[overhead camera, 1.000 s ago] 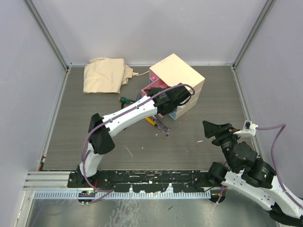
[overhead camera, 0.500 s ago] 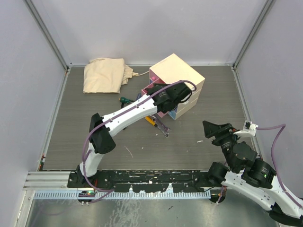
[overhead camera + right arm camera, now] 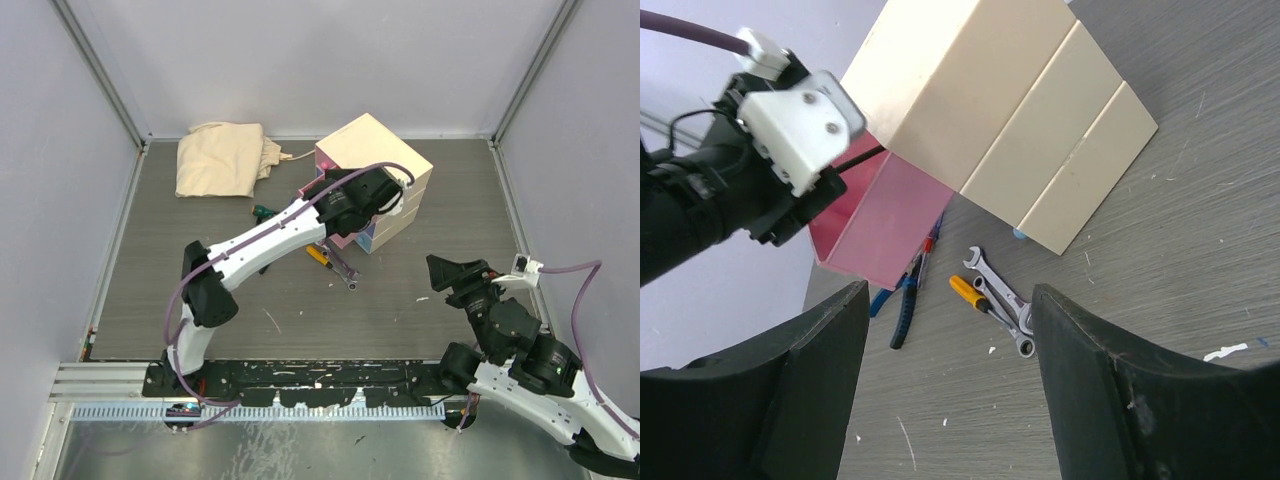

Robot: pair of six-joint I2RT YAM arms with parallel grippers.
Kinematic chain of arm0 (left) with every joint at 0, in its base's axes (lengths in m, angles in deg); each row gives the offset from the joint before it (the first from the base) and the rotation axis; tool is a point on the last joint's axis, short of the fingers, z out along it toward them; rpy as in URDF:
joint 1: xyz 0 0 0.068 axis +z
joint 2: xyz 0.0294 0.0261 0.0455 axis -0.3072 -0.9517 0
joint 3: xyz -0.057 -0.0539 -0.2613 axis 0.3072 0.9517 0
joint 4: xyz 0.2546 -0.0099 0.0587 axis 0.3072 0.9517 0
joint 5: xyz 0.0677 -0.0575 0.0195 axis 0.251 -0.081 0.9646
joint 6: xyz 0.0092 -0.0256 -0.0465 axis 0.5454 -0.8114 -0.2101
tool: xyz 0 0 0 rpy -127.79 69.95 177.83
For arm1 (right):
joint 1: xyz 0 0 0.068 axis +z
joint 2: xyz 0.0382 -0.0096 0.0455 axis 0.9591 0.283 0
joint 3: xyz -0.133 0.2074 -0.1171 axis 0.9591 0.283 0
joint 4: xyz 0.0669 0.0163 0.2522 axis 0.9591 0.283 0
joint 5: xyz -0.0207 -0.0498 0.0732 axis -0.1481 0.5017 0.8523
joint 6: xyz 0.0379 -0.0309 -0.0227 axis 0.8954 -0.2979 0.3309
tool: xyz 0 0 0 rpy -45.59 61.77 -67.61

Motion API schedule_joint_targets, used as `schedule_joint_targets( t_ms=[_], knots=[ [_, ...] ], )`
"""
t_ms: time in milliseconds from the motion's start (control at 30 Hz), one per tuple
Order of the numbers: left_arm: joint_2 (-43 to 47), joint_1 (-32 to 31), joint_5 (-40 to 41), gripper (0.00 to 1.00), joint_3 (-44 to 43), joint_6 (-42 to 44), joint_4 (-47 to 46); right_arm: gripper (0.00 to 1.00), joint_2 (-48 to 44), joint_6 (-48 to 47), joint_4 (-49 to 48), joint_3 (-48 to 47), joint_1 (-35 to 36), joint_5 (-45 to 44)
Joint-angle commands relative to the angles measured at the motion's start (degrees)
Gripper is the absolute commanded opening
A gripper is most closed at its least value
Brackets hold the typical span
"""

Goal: Sort the tools into containers
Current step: Place the wrench in the drawer.

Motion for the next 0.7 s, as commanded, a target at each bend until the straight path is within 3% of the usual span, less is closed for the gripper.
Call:
schedule_joint_targets(
  t_ms=[0,167,467,667],
  knots=[
    [6.3,1.2,0.9,0.57,-0.9,-1.3,-6.2,0.7,1.3,1.1,-1.8,-1.7,-0.2,-0.6],
    [6.8,3.8,3.4,0.58,-1.0,-2.4,-7.8,0.71,1.7,1.2,-2.1,-1.6,-0.1,0.1],
    [9.4,5.3,0.5,0.57,2.5,-5.4,-6.4,0.71,2.3,1.6,-2.4,-1.3,-0.1,0.5],
    [12.5,6.8,-2.9,0.57,1.9,-12.8,-6.5,0.7,2.3,2.0,-2.5,-0.8,-0.1,0.6]
  ],
)
